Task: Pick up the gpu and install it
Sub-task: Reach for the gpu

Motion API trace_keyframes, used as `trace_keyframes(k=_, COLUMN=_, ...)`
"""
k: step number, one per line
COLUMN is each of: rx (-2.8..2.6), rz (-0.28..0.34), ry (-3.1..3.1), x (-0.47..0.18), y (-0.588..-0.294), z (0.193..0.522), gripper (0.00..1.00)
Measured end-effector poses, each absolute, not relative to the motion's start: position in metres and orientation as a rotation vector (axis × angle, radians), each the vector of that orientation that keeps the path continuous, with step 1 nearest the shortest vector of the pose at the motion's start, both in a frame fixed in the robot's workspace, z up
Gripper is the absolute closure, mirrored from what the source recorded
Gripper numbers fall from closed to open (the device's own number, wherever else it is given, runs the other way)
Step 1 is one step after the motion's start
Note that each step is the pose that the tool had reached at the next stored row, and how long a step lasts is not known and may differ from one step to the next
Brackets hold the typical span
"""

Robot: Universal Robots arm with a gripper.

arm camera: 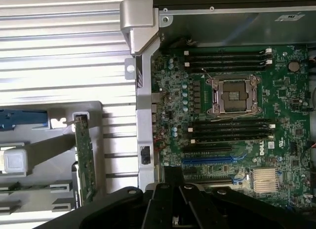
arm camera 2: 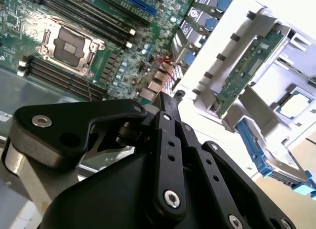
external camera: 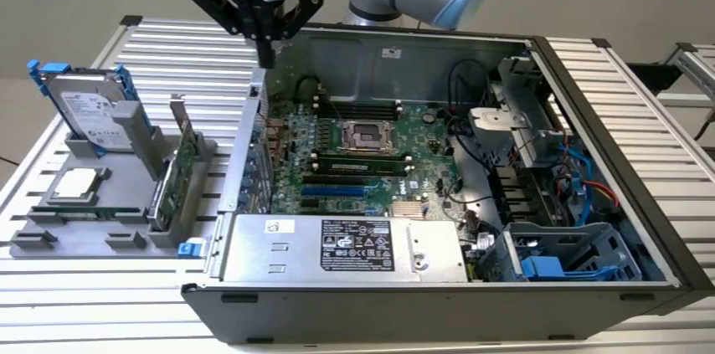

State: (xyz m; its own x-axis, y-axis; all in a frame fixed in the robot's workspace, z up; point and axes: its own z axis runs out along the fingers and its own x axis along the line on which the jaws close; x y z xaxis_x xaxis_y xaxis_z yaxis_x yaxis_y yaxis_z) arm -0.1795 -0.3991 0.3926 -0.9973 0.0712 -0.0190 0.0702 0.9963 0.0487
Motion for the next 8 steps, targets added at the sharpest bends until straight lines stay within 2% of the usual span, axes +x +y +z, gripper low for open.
trace_keyframes(k=8, rx=0.11, rz=0.075, ry=3.118, x=-0.1901, y=-0.3991, z=0.3926, gripper=1.0)
